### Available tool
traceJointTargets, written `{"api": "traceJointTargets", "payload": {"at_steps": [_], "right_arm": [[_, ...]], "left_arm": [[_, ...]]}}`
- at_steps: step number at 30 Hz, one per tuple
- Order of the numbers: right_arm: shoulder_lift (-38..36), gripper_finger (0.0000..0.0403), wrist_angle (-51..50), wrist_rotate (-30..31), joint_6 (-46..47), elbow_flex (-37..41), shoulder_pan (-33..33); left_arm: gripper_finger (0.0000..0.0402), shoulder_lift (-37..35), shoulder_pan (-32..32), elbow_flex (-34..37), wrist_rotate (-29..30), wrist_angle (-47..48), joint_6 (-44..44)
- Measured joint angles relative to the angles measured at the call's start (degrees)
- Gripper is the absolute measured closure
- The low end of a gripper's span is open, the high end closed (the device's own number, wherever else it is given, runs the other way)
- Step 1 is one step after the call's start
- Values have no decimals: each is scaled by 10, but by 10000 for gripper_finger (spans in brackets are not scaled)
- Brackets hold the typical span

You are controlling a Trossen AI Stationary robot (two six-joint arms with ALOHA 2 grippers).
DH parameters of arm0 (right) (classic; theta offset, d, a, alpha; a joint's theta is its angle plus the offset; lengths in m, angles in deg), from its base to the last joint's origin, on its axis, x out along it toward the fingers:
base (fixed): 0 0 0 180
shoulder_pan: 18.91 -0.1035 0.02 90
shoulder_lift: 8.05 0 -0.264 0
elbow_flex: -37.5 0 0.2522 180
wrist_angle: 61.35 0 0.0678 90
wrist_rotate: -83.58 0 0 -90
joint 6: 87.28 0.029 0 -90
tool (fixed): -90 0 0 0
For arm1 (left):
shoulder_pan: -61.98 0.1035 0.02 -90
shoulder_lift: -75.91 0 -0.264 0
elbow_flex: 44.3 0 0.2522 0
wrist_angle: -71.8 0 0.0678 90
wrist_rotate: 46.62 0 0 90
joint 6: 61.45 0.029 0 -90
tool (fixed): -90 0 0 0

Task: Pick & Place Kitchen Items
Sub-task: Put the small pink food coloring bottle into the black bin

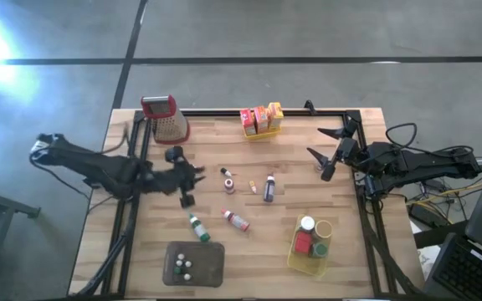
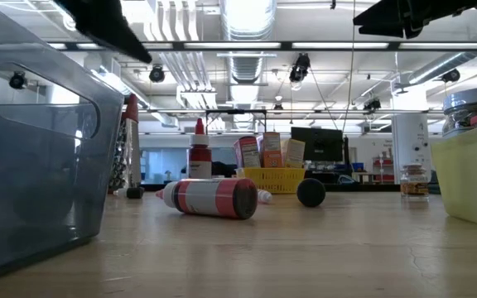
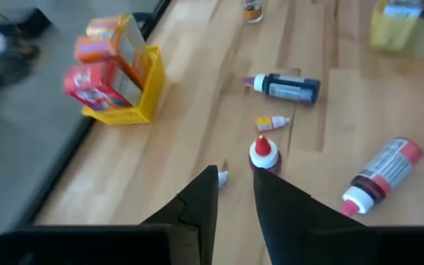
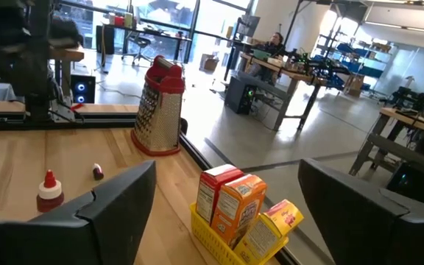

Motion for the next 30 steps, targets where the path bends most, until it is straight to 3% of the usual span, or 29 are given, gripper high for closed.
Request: {"api": "traceJointTargets", "payload": {"at_steps": [7, 16, 21, 30], "right_arm": [[0, 102, 0, 0, 0, 0, 0], [0, 127, 0, 0, 0, 0, 0], [0, 140, 0, 0, 0, 0, 0], [0, 164, 0, 0, 0, 0, 0]], "left_arm": [[307, -106, 156, 136, -171, -57, -26], [307, -87, 362, 178, -368, -48, 13], [307, -41, 406, 174, -379, -32, 53], [307, 83, 411, 151, -378, -11, 125]]}}
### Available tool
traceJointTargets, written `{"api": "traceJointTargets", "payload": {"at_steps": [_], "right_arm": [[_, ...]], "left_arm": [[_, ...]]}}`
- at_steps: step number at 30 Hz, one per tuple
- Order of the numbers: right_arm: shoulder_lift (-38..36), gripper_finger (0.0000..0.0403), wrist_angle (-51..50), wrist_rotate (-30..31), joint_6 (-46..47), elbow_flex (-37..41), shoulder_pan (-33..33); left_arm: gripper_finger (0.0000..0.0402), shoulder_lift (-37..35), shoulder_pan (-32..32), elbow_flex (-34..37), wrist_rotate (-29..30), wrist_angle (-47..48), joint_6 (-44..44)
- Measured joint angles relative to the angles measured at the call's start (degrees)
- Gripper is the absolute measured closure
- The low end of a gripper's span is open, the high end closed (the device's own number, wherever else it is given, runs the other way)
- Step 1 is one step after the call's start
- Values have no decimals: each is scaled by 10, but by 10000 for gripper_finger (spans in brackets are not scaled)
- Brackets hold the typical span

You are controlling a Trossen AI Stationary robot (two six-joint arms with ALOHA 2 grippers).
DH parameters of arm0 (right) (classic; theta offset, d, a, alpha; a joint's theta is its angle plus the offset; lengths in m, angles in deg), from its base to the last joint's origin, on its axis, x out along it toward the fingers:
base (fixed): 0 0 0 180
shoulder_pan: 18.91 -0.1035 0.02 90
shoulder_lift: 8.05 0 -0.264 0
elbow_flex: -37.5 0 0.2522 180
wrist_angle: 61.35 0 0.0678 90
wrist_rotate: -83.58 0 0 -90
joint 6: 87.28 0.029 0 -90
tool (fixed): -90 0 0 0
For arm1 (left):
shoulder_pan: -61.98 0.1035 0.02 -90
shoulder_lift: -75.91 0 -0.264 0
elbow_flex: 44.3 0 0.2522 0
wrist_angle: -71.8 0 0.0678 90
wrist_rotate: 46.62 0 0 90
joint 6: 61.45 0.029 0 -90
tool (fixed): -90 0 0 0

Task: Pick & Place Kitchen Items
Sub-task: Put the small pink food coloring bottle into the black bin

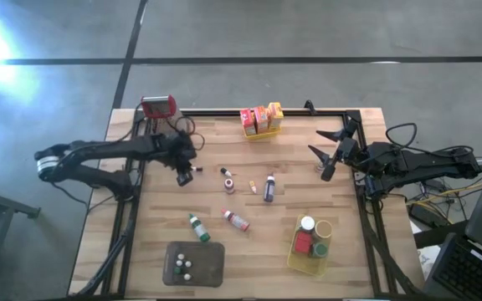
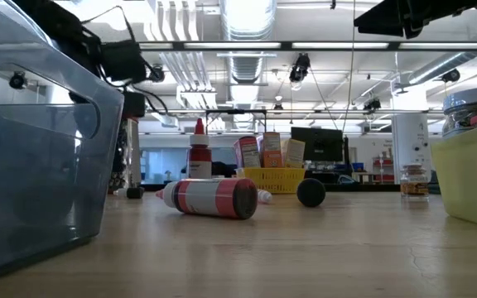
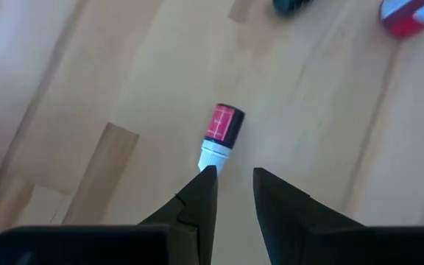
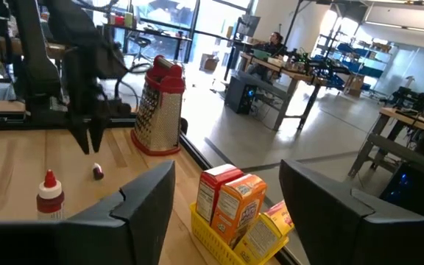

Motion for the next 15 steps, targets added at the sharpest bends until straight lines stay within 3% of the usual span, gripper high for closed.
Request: {"api": "traceJointTargets", "payload": {"at_steps": [9, 15], "right_arm": [[0, 179, 0, 0, 0, 0, 0], [0, 168, 0, 0, 0, 0, 0]], "left_arm": [[307, 100, 9, -35, 6, -1, 74], [307, 138, 10, -49, 9, -2, 106]]}}
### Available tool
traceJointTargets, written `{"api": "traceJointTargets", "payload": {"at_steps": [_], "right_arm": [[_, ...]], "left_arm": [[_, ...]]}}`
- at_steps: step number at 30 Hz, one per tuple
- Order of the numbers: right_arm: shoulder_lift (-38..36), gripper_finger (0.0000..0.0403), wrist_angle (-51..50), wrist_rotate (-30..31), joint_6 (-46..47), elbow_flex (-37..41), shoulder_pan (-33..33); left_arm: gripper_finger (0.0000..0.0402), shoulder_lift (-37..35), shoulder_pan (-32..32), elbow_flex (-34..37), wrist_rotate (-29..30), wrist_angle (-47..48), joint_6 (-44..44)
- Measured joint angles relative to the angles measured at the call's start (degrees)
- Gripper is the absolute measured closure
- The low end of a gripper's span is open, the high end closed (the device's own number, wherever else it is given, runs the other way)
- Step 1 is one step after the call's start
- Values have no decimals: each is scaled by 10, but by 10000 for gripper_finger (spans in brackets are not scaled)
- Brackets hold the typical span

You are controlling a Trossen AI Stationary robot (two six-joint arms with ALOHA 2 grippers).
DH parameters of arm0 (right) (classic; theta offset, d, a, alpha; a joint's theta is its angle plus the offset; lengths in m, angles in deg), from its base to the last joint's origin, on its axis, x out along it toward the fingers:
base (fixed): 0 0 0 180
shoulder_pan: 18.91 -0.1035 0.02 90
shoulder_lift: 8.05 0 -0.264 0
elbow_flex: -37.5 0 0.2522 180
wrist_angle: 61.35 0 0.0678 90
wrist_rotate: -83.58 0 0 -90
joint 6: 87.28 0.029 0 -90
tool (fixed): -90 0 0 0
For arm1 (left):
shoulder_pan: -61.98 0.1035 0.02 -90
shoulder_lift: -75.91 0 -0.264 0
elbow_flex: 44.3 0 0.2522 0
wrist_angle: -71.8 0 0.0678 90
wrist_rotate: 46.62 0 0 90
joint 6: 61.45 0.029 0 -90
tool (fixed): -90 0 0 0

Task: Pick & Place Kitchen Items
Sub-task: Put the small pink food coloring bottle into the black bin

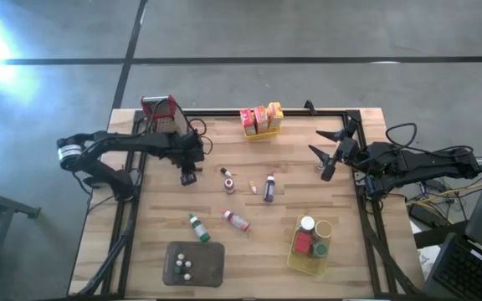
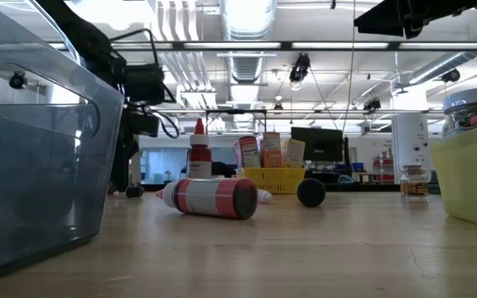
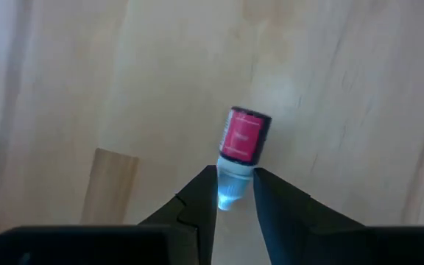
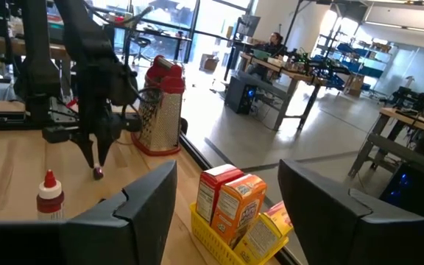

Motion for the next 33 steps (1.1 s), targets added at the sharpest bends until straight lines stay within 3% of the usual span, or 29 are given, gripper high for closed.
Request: {"api": "traceJointTargets", "payload": {"at_steps": [10, 26, 33], "right_arm": [[0, 131, 0, 0, 0, 0, 0], [0, 78, 0, 0, 0, 0, 0], [0, 55, 0, 0, 0, 0, 0]], "left_arm": [[307, 39, 0, 0, -2, -6, 7], [323, 19, -3, 1, 6, -21, 13], [332, -3, -36, 0, -30, -20, -30]]}}
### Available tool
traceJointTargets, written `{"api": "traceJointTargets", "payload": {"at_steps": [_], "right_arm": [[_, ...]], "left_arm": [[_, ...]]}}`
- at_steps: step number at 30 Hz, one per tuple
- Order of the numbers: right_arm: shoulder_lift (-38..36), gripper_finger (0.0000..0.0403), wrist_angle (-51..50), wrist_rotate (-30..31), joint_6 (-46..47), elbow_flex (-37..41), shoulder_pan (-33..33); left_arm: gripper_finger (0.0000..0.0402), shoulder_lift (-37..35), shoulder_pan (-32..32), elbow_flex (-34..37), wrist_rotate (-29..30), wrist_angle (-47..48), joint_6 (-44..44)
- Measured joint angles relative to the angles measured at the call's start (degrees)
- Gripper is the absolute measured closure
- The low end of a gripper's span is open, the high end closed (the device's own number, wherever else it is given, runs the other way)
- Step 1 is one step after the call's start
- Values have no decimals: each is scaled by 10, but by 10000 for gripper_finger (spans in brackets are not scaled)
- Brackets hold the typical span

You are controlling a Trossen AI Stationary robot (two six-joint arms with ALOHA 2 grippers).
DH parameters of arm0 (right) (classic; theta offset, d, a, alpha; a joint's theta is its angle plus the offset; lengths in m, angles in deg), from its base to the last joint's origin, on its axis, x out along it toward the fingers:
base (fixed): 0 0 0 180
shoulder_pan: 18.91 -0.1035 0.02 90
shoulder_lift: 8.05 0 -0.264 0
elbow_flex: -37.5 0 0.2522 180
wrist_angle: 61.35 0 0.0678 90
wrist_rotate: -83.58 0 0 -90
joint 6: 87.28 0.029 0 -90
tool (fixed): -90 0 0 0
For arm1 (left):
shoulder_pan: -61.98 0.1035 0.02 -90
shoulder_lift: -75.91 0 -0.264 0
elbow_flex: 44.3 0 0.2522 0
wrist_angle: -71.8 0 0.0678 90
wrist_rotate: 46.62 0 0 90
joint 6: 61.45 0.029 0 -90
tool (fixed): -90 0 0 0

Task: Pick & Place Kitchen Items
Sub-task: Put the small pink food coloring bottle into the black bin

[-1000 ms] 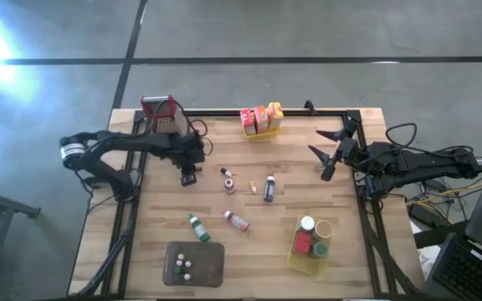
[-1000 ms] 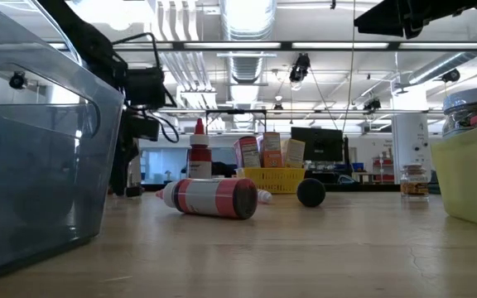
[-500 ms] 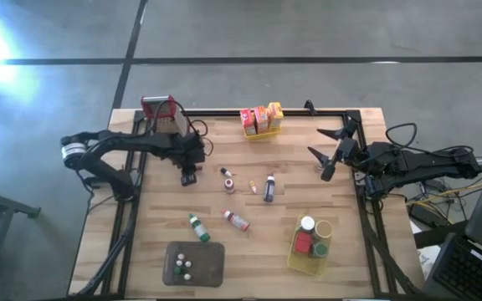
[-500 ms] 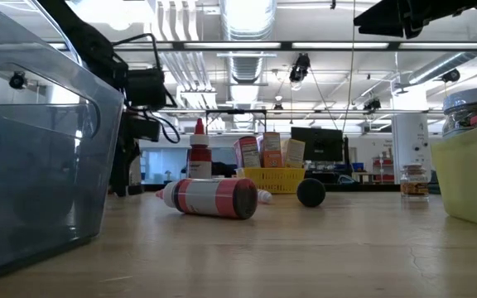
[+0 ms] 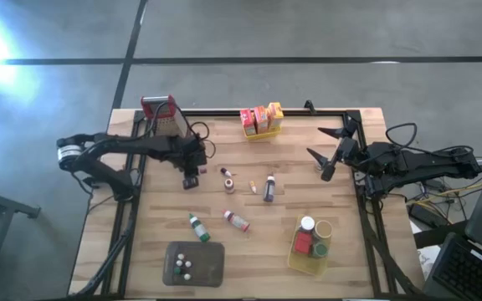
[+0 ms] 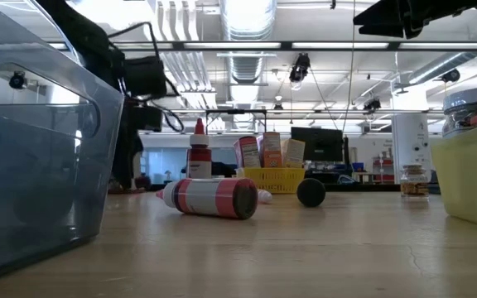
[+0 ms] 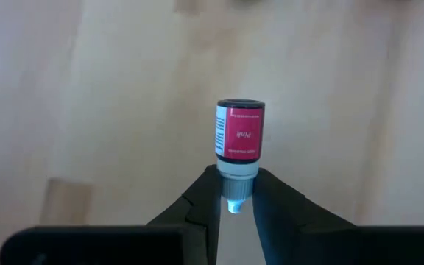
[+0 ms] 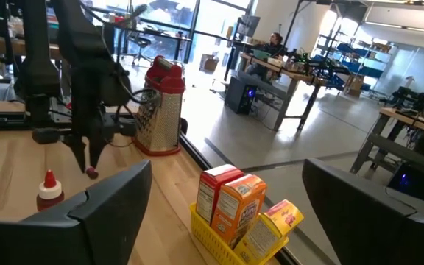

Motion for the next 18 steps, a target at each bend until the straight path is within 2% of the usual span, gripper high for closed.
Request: {"api": "traceJointTargets", "payload": {"at_steps": [7, 14, 16, 18], "right_arm": [[0, 42, 0, 0, 0, 0, 0], [1, 56, 0, -1, 3, 0, 0], [1, 63, 3, -16, 20, 0, 0], [1, 69, 9, -57, 41, 0, 2]], "left_arm": [[333, -57, -70, -35, -24, 25, -62], [334, -113, -158, -109, -25, 30, -152], [334, -120, -176, -133, -25, 30, -206], [334, -123, -191, -156, -25, 30, -258]]}}
